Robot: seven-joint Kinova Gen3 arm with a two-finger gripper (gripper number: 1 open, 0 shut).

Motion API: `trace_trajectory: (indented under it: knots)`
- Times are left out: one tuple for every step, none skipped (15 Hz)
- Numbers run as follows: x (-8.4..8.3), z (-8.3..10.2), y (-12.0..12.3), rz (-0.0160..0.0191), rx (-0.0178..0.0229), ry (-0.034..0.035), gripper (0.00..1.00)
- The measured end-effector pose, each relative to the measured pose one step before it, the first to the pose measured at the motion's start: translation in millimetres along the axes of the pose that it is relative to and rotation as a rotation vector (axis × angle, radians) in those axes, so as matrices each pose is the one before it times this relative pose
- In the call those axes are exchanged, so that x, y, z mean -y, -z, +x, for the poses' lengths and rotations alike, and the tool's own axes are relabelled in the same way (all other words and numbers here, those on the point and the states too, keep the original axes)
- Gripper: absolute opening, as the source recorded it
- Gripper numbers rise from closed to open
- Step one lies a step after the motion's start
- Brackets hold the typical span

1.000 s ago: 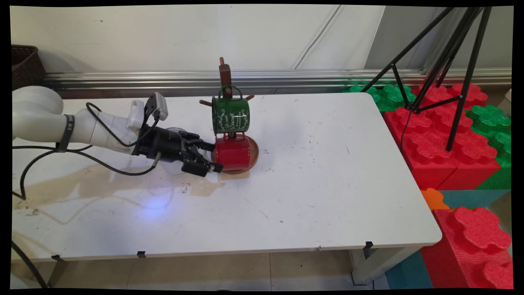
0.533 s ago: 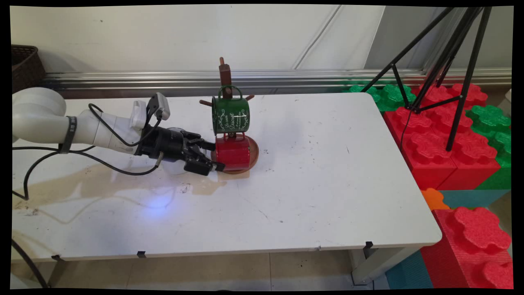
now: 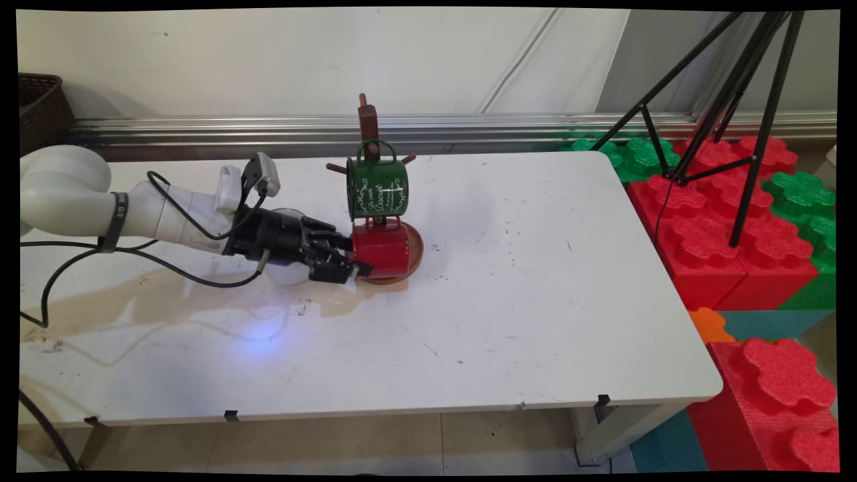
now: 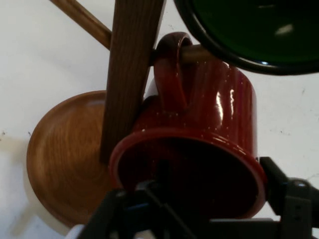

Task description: Pick up the red mug from the rack, then place the picked object on the table

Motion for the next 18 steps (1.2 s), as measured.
trace_trajectory:
  knots:
    - [-0.28,-0.21,-0.05,-0.00186,-0.00028,0.00181,0.00]
    - [-0.35,-0.24,0.20,-0.00246,-0.00075,0.00223,0.00]
    - [-0.57,-0.36,0.39,-0.00375,-0.00031,0.00248,0.00]
    - [-0.57,-0.25,0.39,-0.00306,-0.00015,0.00173,0.00]
    - [-0.63,-0.30,0.45,-0.00425,0.00032,0.00188,0.00]
    - [-0.65,-0.38,0.70,-0.00411,0.00038,0.00144,0.00]
    - [-0.39,-0.17,0.43,-0.00287,0.00035,0.00135,0.00]
    - [-0.51,0.21,0.20,-0.00614,0.00075,0.00086,0.00]
    - [-0.71,-0.50,1.14,-0.00344,0.00000,0.00190,0.00]
    - [-0.42,-0.06,0.60,-0.00319,0.00007,0.00057,0.00]
    - [-0.29,0.10,0.49,-0.00352,0.00010,0.00057,0.00]
    - [-0.48,0.10,0.56,-0.00348,-0.00014,0.00025,0.00]
    - [-0.55,0.17,0.55,-0.00352,-0.00025,0.00041,0.00]
    - [-0.43,0.21,0.55,-0.00270,-0.00048,0.00021,0.00]
    - [-0.72,0.22,1.11,-0.00392,-0.00093,0.00031,0.00]
    - [-0.69,0.43,0.88,-0.00397,-0.00081,-0.00051,0.00]
    - [-0.66,0.65,0.70,-0.00492,-0.00065,-0.00081,0.00]
    - [-1.28,0.82,1.42,-0.00668,-0.00172,-0.00089,0.00]
